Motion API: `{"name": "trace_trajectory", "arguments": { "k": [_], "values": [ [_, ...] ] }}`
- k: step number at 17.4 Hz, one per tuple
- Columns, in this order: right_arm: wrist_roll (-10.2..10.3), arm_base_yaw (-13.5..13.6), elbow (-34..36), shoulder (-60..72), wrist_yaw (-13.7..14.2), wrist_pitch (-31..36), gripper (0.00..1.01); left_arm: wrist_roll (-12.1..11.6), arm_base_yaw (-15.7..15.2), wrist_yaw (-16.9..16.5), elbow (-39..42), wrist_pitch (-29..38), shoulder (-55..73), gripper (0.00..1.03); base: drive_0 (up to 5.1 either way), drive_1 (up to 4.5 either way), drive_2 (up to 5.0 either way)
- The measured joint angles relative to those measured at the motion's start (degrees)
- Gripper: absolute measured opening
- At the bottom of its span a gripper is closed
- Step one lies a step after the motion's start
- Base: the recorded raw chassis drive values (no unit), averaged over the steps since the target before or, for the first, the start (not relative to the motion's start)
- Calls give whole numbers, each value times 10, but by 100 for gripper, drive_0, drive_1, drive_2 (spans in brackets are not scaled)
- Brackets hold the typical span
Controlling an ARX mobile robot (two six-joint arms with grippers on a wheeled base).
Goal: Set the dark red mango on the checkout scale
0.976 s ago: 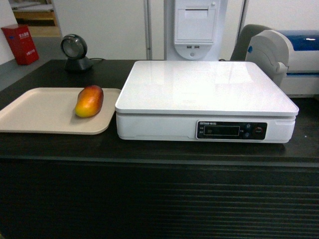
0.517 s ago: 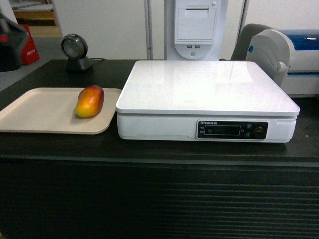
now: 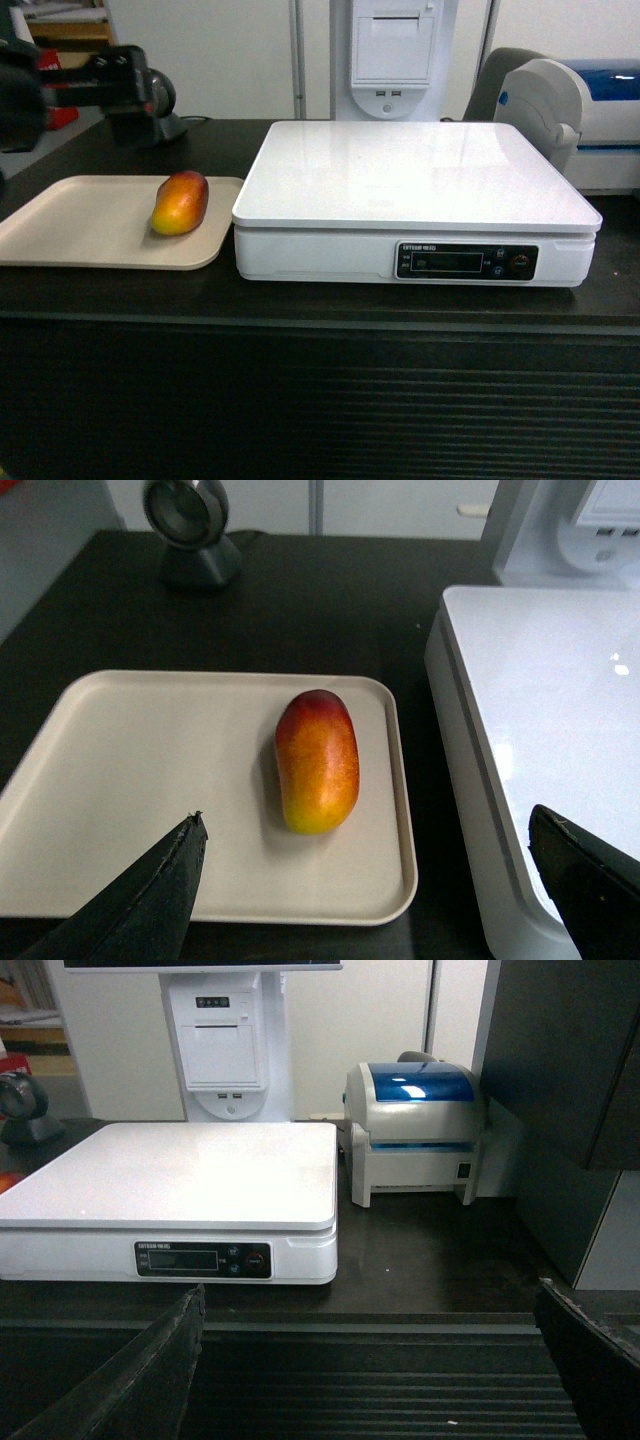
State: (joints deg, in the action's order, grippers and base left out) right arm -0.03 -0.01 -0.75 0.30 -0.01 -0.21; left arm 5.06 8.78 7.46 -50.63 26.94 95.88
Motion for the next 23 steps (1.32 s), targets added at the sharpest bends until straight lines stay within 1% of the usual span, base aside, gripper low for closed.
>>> {"name": "trace_trajectory", "arguments": {
  "k": [2, 3, 4, 5, 6, 7, 9, 10, 11, 13, 18, 23],
  "values": [
    [0, 0, 0, 0, 0, 0, 98, -10, -4, -17, -128, -58, 129, 98, 0, 0, 0],
    [0, 0, 0, 0, 0, 0, 98, -23, -9, -31, -214, -104, 203, 98, 0, 0, 0],
    [0, 0, 0, 0, 0, 0, 98, -26, -13, -35, -247, -124, 230, 98, 0, 0, 0],
    [0, 0, 0, 0, 0, 0, 98, -29, -22, -43, -302, -154, 270, 98, 0, 0, 0],
    [0, 0, 0, 0, 0, 0, 98, -37, -31, -43, -341, -174, 297, 98, 0, 0, 0],
    [0, 0, 0, 0, 0, 0, 98, -41, -39, -45, -372, -189, 314, 98, 0, 0, 0],
    [0, 0, 0, 0, 0, 0, 98, -43, -50, -53, -409, -218, 329, 98, 0, 0, 0],
    [0, 0, 0, 0, 0, 0, 98, -43, -57, -64, -437, -237, 341, 98, 0, 0, 0],
    [0, 0, 0, 0, 0, 0, 98, -38, -64, -82, -469, -257, 356, 98, 0, 0, 0],
    [0, 0, 0, 0, 0, 0, 98, -34, -68, -88, -509, -291, 384, 98, 0, 0, 0],
    [0, 0, 0, 0, 0, 0, 98, -35, -69, -103, -549, -336, 421, 98, 0, 0, 0],
    [0, 0, 0, 0, 0, 0, 98, -34, -68, -105, -572, -349, 438, 98, 0, 0, 0]
  ]
}}
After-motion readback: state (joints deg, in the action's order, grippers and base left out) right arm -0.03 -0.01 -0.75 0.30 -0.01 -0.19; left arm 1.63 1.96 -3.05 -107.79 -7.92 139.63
